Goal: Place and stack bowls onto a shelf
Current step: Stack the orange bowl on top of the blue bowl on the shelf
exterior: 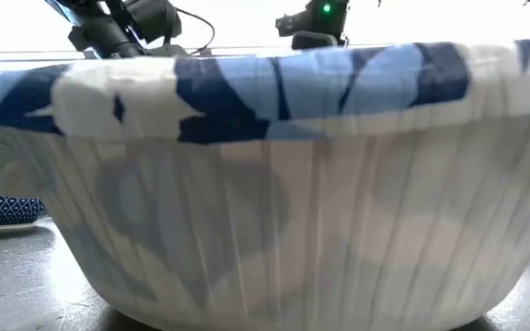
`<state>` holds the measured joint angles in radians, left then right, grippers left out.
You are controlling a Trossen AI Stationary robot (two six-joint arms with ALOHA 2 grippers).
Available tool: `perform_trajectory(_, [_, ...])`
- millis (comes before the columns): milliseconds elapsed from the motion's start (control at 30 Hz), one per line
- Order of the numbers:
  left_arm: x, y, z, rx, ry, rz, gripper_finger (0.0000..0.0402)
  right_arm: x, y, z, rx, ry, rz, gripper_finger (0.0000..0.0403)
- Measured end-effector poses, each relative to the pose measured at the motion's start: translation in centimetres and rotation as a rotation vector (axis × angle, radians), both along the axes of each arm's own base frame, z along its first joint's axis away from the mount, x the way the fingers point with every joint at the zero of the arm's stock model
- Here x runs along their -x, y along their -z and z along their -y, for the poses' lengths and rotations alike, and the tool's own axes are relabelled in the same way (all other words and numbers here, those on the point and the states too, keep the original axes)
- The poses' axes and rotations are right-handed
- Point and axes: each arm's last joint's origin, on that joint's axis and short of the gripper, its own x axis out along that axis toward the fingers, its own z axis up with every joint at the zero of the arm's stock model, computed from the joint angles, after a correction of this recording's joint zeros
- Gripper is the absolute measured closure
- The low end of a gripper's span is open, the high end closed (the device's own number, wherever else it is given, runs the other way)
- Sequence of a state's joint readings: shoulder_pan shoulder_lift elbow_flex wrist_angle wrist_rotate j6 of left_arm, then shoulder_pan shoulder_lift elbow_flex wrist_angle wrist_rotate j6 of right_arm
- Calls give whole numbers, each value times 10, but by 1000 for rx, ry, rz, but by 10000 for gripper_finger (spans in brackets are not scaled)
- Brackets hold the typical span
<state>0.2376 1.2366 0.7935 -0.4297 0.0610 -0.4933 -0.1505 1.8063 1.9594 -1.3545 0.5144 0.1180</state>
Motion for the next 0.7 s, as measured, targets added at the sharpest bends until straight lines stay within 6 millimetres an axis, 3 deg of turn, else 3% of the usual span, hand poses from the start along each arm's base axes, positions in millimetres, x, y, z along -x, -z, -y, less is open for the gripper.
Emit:
perform_trajectory(333, [-28,35,15,10,-5,-95,308,8,2,-2,-22,52,-53,147])
perform_trajectory(700, [-46,67,14,11,-14,-173,308,7,2,-2,-20,43,-56,147])
